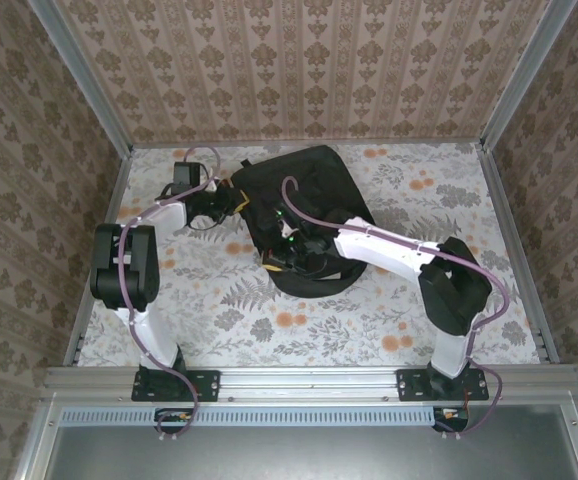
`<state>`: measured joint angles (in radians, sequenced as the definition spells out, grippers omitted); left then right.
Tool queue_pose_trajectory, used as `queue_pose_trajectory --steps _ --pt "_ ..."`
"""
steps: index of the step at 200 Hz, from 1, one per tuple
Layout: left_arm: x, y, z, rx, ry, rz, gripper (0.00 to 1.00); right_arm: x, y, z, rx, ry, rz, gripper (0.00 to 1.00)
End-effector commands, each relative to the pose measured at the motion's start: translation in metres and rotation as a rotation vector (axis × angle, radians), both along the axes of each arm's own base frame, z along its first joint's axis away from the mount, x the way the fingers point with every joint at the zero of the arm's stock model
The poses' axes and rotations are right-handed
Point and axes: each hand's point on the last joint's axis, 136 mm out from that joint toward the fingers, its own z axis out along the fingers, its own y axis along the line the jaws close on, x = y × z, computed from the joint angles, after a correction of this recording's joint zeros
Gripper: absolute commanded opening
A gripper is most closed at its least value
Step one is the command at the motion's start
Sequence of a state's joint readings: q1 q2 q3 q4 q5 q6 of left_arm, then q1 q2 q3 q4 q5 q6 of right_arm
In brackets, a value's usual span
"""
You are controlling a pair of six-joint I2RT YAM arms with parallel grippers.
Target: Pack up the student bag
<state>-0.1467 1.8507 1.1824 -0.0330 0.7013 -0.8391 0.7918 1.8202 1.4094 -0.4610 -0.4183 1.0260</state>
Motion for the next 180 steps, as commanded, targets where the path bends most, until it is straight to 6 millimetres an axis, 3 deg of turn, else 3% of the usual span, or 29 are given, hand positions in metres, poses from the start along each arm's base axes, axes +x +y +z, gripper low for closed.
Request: queue_pose_trajectory --steps 1,90,130,165,180 --pt "0.020 0.018 0.007 0.019 -0.053 0.068 0.00 -0.035 -0.017 0.009 -0.029 0.065 0.086 0.00" --pt "0.018 0.021 0.007 0.034 -0.048 0.067 0.00 -0.060 -0.038 0.005 -0.042 0.115 0.180 0.00" --pt "0.020 0.025 0.006 0.071 -0.055 0.078 0.00 -0.062 -0.054 0.009 -0.016 0.107 0.181 0.00" --pt "0.018 0.027 0.007 0.091 -0.048 0.078 0.00 -0.062 -0.054 0.017 0.043 0.099 0.189 0.00" --pt "0.013 0.026 0.012 0.094 -0.043 0.072 0.13 -0.059 -0.049 0.024 0.074 0.076 0.196 0.00"
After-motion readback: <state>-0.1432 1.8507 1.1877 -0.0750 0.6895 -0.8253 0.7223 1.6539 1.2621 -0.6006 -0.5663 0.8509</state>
